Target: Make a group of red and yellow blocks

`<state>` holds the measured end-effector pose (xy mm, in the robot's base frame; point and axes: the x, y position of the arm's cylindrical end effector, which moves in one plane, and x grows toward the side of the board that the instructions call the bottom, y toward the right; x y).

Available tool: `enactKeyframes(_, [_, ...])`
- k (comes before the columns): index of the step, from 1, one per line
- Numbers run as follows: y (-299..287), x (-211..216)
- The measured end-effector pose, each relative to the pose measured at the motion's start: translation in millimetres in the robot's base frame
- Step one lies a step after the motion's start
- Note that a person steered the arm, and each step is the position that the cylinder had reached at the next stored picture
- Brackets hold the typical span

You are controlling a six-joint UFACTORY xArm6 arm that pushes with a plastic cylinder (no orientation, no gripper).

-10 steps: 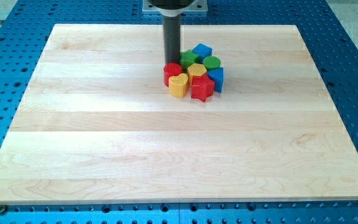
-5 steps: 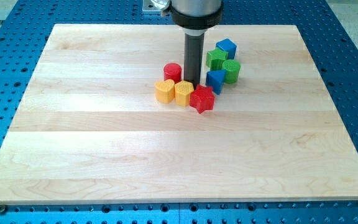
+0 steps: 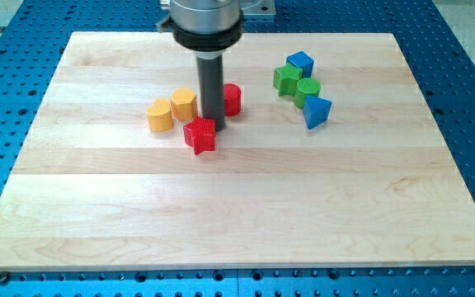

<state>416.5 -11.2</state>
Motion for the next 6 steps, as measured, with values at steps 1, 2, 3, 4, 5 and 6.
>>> enactKeyframes(1, [58, -29])
enactKeyframes(2, [27, -58])
enactKeyframes(3, [-25, -34])
enactKeyframes(4, [7, -21])
enactKeyframes(5, [6, 43])
enactKeyframes(6, [-47, 39])
